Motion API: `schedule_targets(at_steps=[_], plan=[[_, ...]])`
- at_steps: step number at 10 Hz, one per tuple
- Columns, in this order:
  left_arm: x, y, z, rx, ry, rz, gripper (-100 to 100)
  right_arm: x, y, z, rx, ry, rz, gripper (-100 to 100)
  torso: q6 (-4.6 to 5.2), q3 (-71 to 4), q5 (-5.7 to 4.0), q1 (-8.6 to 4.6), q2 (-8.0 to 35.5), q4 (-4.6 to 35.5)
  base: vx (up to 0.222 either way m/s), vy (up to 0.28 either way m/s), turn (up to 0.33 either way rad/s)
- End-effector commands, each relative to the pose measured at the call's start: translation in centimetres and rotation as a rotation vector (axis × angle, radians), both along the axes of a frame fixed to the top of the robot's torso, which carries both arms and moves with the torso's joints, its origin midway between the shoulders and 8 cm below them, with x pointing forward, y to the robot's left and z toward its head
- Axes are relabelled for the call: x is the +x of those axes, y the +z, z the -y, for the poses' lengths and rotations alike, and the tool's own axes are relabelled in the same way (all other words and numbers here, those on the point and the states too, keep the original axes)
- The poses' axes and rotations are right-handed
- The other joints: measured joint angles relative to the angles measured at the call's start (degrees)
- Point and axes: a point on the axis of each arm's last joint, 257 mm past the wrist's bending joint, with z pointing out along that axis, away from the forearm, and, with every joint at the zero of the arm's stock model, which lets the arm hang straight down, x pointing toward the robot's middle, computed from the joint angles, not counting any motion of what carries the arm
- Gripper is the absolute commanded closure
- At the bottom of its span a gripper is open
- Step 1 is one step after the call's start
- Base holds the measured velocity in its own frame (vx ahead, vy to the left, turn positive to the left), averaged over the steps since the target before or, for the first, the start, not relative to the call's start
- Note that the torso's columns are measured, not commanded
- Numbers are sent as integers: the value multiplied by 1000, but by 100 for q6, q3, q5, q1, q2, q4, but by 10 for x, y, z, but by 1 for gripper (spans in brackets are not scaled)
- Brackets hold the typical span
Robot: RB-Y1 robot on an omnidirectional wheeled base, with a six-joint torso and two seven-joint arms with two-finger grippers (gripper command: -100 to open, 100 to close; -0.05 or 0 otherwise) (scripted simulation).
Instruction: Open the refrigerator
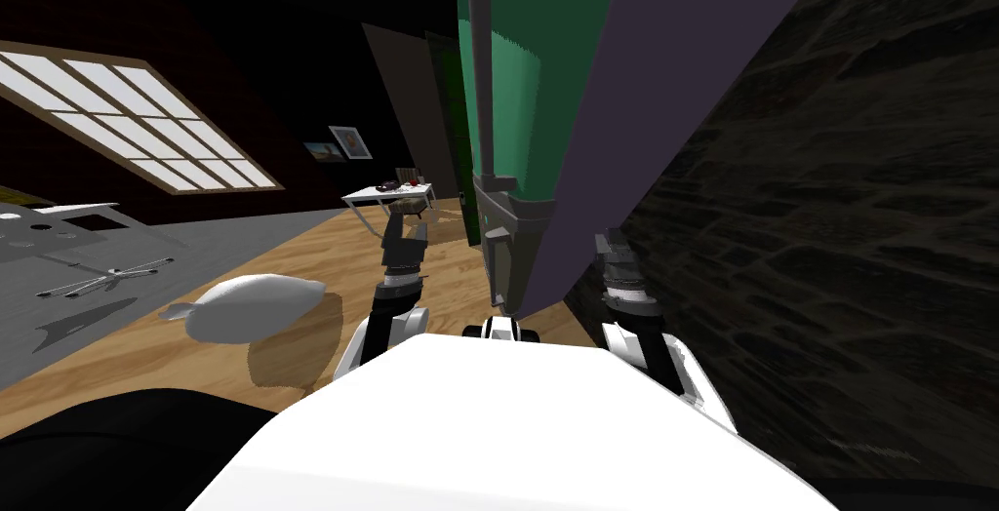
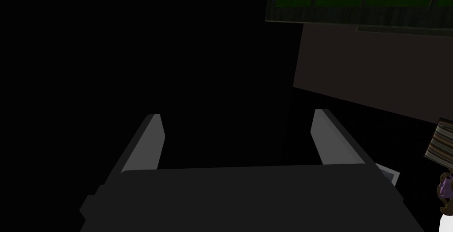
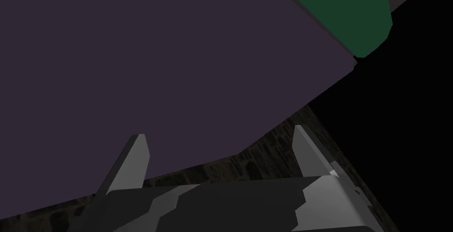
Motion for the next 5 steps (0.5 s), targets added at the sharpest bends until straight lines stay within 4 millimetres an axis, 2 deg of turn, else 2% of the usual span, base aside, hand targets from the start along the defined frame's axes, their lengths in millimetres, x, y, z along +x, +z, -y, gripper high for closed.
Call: schedule_targets(at_steps=[1, 5], plan=[[0, 0, 0, 0, 0, 0, 0, -7, 13, 4, -165, -62, 29, -100, -1, 0, 0, 0, 0, 0, 71, 98, -85], [0, 0, 0, 0, 0, 0, 0, -20, 32, 7, -435, -168, 85, -100, 0, 7, 1, 5, 11, 3, 60, 111, -102]])
